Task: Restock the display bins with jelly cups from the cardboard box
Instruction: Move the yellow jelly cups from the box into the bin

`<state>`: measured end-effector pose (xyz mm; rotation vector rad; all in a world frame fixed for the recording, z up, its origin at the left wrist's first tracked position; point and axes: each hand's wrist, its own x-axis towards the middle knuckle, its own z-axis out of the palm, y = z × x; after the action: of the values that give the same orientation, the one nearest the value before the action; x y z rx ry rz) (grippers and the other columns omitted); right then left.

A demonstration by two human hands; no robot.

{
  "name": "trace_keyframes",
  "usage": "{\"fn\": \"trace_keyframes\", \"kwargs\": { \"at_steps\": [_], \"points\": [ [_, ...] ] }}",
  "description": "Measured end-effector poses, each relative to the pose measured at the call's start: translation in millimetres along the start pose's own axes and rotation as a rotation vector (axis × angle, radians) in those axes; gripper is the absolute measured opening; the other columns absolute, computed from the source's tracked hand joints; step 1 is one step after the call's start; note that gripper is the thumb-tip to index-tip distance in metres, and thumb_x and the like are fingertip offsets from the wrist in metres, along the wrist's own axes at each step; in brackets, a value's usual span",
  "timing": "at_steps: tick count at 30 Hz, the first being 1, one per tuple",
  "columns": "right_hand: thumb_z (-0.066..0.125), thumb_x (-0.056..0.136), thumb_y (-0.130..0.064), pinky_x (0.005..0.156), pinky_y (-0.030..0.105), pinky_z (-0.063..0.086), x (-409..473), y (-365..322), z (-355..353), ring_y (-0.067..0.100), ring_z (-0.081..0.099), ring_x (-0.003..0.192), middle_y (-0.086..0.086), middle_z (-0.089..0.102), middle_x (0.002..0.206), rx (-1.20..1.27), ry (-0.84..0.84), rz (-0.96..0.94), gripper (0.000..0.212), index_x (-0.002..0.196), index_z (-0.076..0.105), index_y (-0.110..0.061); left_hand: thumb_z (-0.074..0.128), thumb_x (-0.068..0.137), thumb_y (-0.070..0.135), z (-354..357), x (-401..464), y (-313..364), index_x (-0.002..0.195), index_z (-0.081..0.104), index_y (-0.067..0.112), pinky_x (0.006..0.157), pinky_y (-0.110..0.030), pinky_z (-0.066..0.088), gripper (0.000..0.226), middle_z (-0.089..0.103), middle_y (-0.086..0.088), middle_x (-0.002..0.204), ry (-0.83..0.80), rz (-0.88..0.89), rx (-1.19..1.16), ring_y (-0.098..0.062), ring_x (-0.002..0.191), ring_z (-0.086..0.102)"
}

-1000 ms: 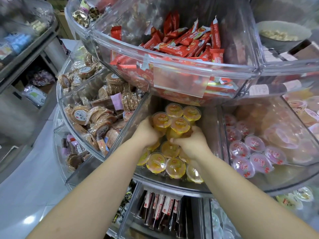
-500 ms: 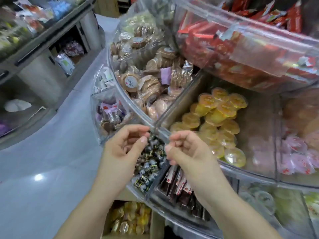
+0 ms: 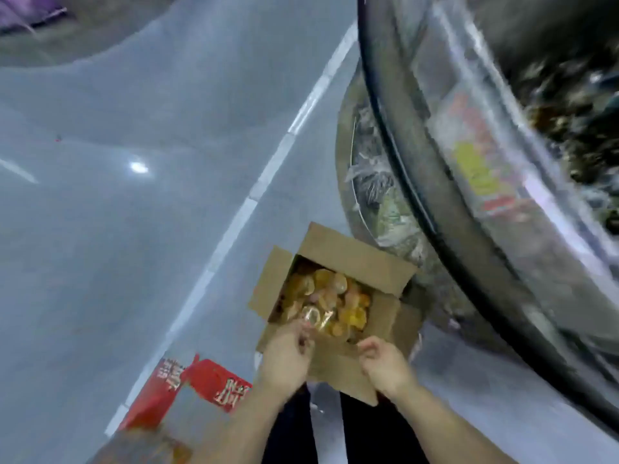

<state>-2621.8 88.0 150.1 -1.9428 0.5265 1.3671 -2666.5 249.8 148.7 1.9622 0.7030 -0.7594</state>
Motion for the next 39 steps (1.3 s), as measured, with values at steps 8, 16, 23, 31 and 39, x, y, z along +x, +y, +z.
{"fn": "trace_keyframes", "kwargs": {
  "at_steps": [8,16,23,31,39],
  "points": [
    [0.056,0.090,-0.023,0.084,0.027,0.046,208,48,13,0.028,0.059,0.105,0.010,0.062,0.115,-0.450,0.133,-0.040,0.035,0.124,0.052,-0.014,0.046,0.091,0.030,80,166,-87,0.130,0.041,0.010,0.099,-0.035,0.036,0.044,0.046,-0.013,0.128,-0.040,0.156,0.574,-0.029,0.117,0.044],
    [0.067,0.075,-0.019,0.107,0.042,0.036,301,67,58,0.030,0.040,0.131,0.010,0.040,0.143,-0.144,0.457,-0.177,0.068,0.137,0.038,-0.017,0.048,0.084,0.019,119,251,-64,0.106,0.059,0.012,0.090,-0.042,0.027,0.026,0.062,-0.006,0.105,0.307,0.188,0.835,-0.029,0.113,0.042],
    [0.071,0.073,-0.007,0.096,0.044,0.045,294,81,59,0.032,0.055,0.114,0.012,0.059,0.123,-0.160,0.508,-0.234,0.056,0.122,0.046,-0.013,0.035,0.089,0.028,127,248,-81,0.125,0.055,0.017,0.106,-0.050,0.013,0.042,0.043,-0.007,0.135,0.138,0.238,1.072,-0.032,0.129,0.022],
    [0.069,0.078,-0.021,0.106,0.043,0.032,278,78,54,0.030,0.041,0.126,0.010,0.050,0.131,-0.390,0.545,-0.276,0.048,0.123,0.054,-0.016,0.034,0.094,0.030,150,237,-90,0.140,0.036,0.011,0.110,-0.056,-0.002,0.050,0.019,-0.007,0.152,0.165,0.004,0.828,-0.030,0.140,0.004],
    [0.067,0.081,-0.010,0.095,0.034,0.046,229,100,45,0.025,0.058,0.109,0.010,0.064,0.115,-0.089,0.517,-0.233,0.043,0.122,0.054,-0.012,0.056,0.086,0.024,138,211,-100,0.120,0.055,0.013,0.111,-0.053,-0.001,0.037,0.044,-0.001,0.135,0.312,0.182,0.566,-0.019,0.138,0.022]
  ]
}}
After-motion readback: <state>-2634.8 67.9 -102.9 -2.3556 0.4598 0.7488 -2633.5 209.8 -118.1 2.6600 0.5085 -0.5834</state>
